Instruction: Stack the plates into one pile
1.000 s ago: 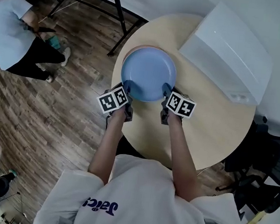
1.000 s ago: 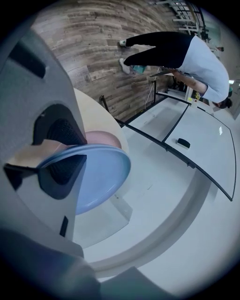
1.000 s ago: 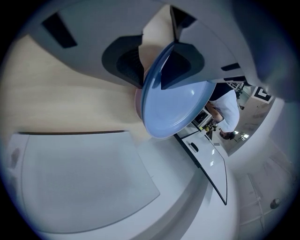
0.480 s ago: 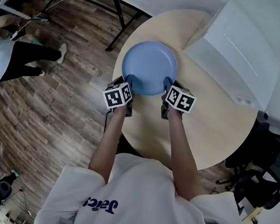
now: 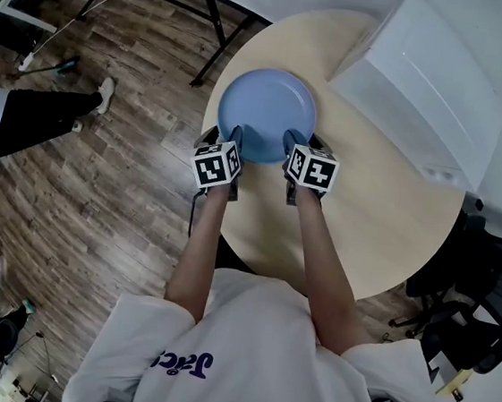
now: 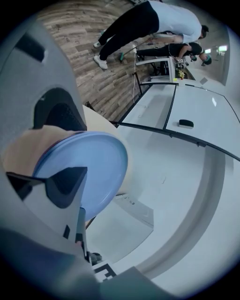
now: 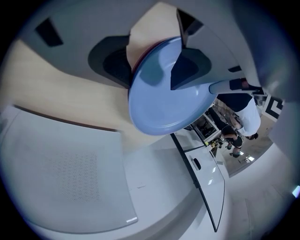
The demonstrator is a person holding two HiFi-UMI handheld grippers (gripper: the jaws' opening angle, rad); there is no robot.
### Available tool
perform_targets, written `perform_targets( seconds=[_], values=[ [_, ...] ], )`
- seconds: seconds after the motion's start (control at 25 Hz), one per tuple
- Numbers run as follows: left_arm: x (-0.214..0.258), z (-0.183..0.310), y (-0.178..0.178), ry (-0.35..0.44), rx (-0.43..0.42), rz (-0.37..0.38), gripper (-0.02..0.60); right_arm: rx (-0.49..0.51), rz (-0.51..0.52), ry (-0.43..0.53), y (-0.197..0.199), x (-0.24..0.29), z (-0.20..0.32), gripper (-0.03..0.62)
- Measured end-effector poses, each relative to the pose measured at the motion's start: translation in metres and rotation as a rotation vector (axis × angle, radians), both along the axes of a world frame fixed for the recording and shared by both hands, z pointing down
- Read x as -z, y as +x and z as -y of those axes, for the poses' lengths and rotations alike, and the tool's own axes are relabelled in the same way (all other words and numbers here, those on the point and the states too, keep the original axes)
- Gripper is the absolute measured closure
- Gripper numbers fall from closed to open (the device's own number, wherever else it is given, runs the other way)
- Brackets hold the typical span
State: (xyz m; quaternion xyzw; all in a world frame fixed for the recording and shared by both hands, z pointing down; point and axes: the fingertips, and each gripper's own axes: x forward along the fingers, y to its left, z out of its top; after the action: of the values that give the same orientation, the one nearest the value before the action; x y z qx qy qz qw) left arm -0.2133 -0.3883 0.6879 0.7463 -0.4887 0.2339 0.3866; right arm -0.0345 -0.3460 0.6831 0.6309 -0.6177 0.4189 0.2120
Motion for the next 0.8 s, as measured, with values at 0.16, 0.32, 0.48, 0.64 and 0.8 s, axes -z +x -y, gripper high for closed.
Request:
perform_targets(
  seconds=[0.16, 0.32, 0.48, 0.64, 0.8],
  values=[
    [0.011, -0.003, -0.01, 0.026, 0.06, -0.017, 0.307, -0.012, -0.039, 0.018, 0.009, 0.009, -0.009, 0.32],
    [0.021, -0.01, -0.014, 0.046, 0.049, -0.019, 0.307, -0.021, -0.042, 0.058, 0.018, 0.022, -0.021, 0.319],
    [0.041, -0.023, -0.002, 0.093, 0.015, -0.016, 0.307, -0.012, -0.04, 0.11, 0.025, 0.043, -0.041, 0.319],
    [0.064, -0.045, 0.032, 0.152, -0.081, -0.004, 0.307, -0.001, -0.081, 0.195, 0.041, 0.072, -0.067, 0.319],
    [0.091, -0.074, 0.084, 0.213, -0.204, -0.015, 0.307, -0.017, -0.15, 0.27, 0.073, 0.102, -0.097, 0.319]
  ],
)
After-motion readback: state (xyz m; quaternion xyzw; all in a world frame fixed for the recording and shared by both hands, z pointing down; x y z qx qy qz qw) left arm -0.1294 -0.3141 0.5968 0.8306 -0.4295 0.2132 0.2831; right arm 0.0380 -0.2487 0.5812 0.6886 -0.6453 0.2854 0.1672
